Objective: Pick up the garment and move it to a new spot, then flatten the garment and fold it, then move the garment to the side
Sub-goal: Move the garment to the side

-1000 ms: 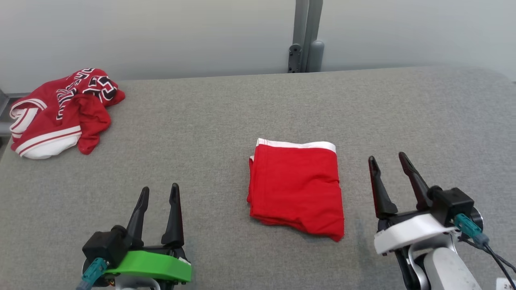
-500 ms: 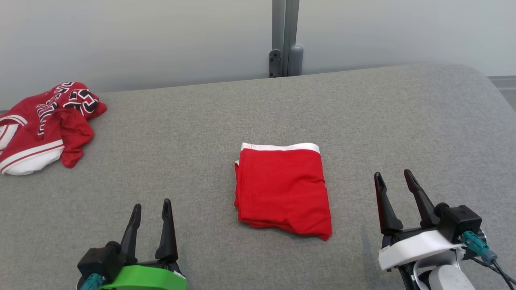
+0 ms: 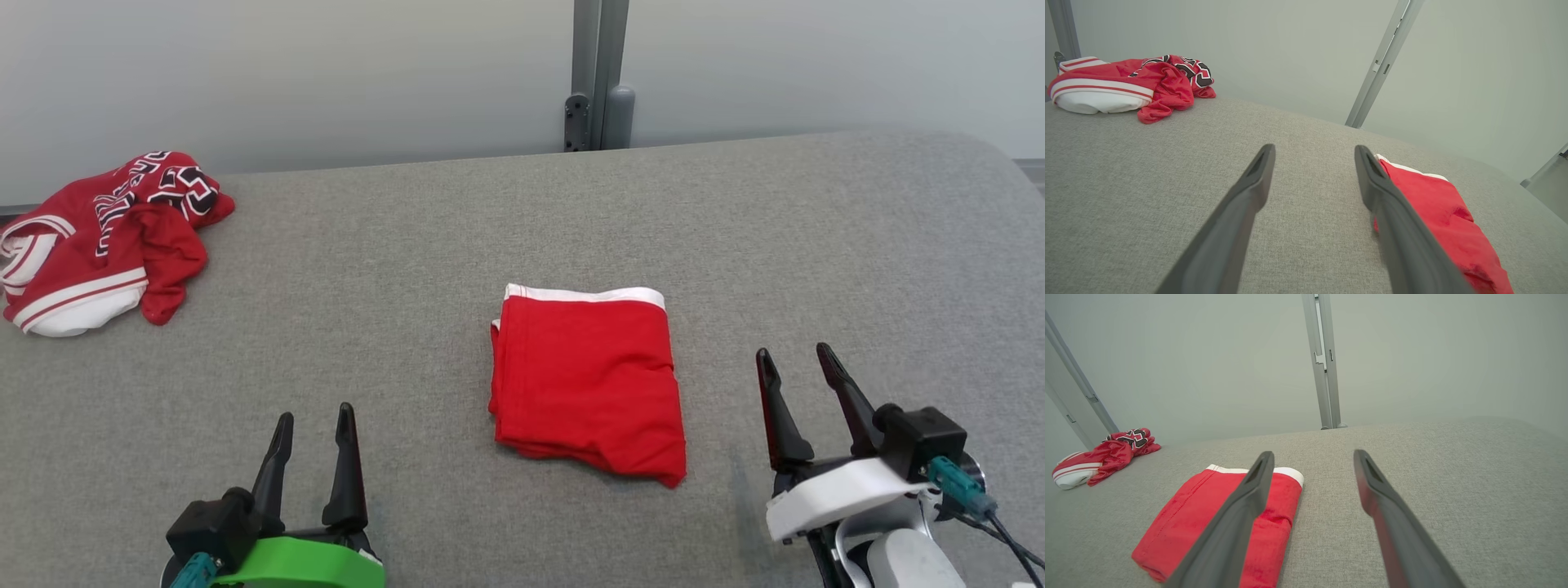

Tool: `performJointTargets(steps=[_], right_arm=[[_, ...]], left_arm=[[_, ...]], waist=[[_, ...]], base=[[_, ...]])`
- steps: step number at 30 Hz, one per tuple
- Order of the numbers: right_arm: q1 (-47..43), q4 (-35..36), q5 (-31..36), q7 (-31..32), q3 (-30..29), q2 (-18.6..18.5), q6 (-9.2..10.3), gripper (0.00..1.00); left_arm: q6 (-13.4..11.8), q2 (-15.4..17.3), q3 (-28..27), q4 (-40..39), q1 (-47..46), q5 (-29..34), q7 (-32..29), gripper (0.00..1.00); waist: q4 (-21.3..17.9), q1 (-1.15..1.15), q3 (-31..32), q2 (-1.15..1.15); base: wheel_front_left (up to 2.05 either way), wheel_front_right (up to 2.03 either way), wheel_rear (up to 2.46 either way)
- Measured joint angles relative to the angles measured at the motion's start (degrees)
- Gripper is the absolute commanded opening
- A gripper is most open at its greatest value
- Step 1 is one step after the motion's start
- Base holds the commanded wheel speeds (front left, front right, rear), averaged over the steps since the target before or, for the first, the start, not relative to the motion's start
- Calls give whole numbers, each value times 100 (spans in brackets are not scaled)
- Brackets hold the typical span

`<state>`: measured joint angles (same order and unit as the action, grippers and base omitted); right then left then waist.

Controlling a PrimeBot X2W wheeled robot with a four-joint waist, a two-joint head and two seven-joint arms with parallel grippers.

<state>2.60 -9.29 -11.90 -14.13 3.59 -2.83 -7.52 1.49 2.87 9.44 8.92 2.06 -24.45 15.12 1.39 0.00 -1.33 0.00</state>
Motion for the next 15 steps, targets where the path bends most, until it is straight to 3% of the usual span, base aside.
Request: performJointTargets(steps=[5,15], right_arm=[[385,-185,234,666,-82,-2,0,100],[1145,-1278,-205,1686,163,-417,0,100]], left_arm=[[4,0,33,-21,-79,52,0,100],[27,-2,159,26,-355,176,1,100]], waist=[[140,0,-115,0],[664,0,-453,0]], base=[[0,0,0],[0,0,0]])
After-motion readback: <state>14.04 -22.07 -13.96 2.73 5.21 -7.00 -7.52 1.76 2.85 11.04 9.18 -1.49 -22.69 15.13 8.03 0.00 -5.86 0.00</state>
